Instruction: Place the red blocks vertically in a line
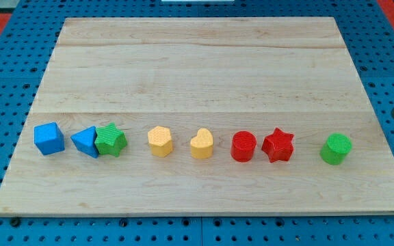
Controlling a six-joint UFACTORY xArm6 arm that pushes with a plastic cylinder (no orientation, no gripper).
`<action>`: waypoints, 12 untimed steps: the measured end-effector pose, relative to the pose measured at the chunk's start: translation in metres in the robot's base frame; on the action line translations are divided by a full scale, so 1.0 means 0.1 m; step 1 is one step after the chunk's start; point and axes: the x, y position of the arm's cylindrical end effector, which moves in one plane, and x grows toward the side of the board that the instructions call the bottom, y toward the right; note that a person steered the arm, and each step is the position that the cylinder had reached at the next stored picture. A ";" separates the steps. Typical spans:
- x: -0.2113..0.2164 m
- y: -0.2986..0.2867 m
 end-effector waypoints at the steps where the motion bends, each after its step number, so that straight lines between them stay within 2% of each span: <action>1: 0.00 0.02; 12: 0.00 0.09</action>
